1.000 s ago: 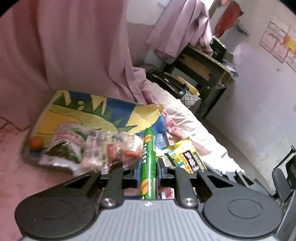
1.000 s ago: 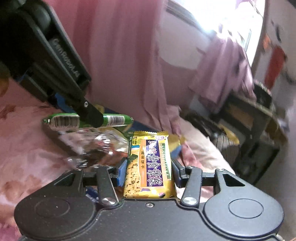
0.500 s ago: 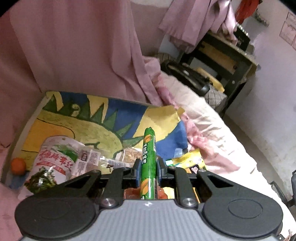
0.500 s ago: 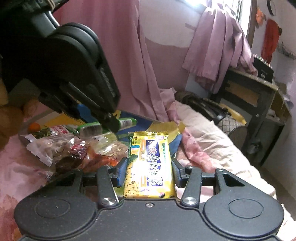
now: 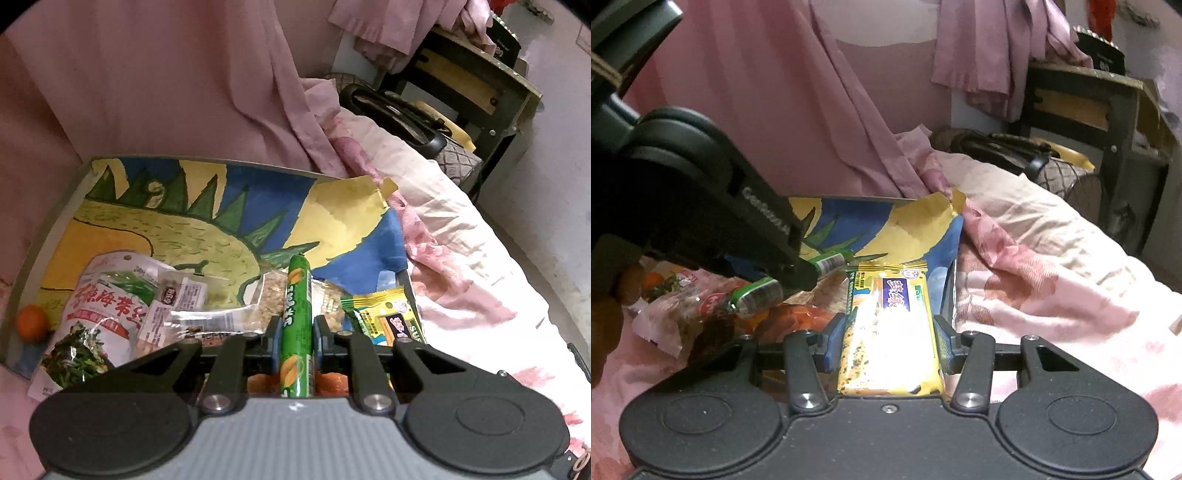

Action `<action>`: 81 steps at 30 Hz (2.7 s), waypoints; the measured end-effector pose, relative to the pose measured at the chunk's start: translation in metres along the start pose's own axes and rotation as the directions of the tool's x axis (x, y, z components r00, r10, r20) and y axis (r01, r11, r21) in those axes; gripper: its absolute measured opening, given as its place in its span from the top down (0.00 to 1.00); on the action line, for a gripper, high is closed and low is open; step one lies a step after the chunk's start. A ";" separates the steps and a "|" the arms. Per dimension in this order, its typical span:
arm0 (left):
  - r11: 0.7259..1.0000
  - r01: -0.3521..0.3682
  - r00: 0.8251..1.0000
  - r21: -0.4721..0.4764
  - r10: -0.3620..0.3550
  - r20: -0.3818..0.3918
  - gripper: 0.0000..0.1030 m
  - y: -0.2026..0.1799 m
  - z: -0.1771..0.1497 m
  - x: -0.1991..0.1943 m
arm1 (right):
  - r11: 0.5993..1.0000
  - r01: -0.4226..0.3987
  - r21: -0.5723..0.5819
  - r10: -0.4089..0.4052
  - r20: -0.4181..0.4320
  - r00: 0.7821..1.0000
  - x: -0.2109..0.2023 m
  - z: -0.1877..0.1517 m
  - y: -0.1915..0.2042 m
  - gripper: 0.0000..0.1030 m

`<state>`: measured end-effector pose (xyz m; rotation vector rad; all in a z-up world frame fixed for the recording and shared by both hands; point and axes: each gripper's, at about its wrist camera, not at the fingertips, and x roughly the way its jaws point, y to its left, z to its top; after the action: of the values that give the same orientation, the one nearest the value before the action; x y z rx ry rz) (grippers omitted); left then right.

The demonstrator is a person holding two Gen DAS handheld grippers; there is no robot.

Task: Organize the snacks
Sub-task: 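Open both tools to drop the sausage stick and biscuit packet into the box, then move both tools back over the gold pouch and blue stick packet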

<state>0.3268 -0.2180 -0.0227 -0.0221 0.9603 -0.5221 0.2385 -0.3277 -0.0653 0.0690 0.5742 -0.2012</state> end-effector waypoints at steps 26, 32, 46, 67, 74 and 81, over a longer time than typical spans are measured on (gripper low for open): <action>0.999 -0.022 0.964 -0.045 0.033 0.263 0.15 -0.001 -0.030 -0.117 | 0.995 -0.008 0.096 -0.008 0.168 0.986 -0.082 0.014 -0.020 0.10; 0.997 -0.023 0.935 -0.070 0.046 0.351 0.05 0.006 -0.054 -0.157 | 0.998 -0.012 0.066 -0.004 0.247 0.969 -0.126 0.012 -0.013 0.03; 0.986 -0.151 0.876 -0.074 0.168 0.453 0.00 0.029 -0.128 -0.219 | 0.995 -0.059 0.075 0.033 0.313 0.949 -0.206 -0.014 -0.001 0.01; 0.972 -0.235 0.892 0.015 0.210 0.399 0.00 0.061 -0.221 -0.226 | 0.999 0.003 0.047 -0.012 0.194 0.981 -0.239 -0.065 0.033 0.01; 0.974 -0.225 0.953 -0.027 0.226 0.204 0.00 0.072 -0.227 -0.200 | 0.999 0.005 -0.054 0.000 0.098 0.995 -0.223 -0.075 0.053 0.01; 0.970 -0.224 0.969 -0.096 0.232 0.083 0.00 0.086 -0.230 -0.182 | 0.995 0.000 -0.096 0.003 0.028 1.000 -0.210 -0.080 0.063 0.01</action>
<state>0.0980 -0.0157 -0.0370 -0.0131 0.8791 -0.2644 0.0367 -0.2205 -0.0171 -0.0269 0.5551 -0.1725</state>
